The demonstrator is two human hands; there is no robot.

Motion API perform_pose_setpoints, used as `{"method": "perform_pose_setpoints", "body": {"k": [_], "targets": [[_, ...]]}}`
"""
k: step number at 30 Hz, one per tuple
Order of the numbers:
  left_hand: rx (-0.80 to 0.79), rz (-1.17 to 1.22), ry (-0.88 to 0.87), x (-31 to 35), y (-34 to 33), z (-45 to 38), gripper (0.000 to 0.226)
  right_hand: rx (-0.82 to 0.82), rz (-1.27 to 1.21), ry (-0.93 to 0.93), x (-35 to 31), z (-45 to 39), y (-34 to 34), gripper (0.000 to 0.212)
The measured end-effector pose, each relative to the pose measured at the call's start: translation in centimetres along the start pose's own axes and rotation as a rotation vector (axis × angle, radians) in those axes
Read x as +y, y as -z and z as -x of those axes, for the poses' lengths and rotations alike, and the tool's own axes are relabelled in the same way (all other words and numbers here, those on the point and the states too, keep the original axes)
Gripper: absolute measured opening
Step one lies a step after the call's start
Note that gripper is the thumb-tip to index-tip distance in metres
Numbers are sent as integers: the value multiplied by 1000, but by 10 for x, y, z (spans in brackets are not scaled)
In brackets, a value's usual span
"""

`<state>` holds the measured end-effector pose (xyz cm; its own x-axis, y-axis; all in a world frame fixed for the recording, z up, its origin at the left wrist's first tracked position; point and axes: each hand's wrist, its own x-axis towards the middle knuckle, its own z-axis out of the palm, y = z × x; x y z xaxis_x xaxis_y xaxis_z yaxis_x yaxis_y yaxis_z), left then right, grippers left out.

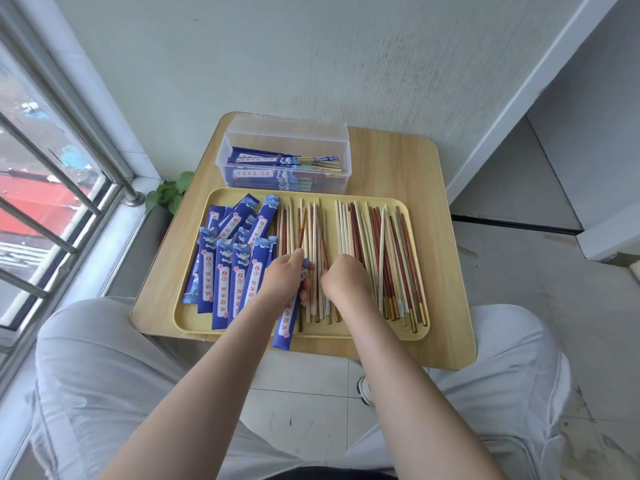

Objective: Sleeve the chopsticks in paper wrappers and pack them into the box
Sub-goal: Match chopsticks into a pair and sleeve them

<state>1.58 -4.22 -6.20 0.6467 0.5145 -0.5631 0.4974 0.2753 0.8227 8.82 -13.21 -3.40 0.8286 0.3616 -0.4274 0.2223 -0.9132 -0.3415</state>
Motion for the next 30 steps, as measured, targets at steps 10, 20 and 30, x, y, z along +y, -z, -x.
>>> {"method": "perform_pose_setpoints", "body": {"k": [10,20,30], "targets": [[4,-14,4,4,-1,5,46,97,-523,293,18,2,35,18],[-8,21,-4,6,-1,8,45,200,-1067,425,22,19,67,12],[-299,96,56,22,6,15,44,334,-1121,232,22,-19,77,32]]}}
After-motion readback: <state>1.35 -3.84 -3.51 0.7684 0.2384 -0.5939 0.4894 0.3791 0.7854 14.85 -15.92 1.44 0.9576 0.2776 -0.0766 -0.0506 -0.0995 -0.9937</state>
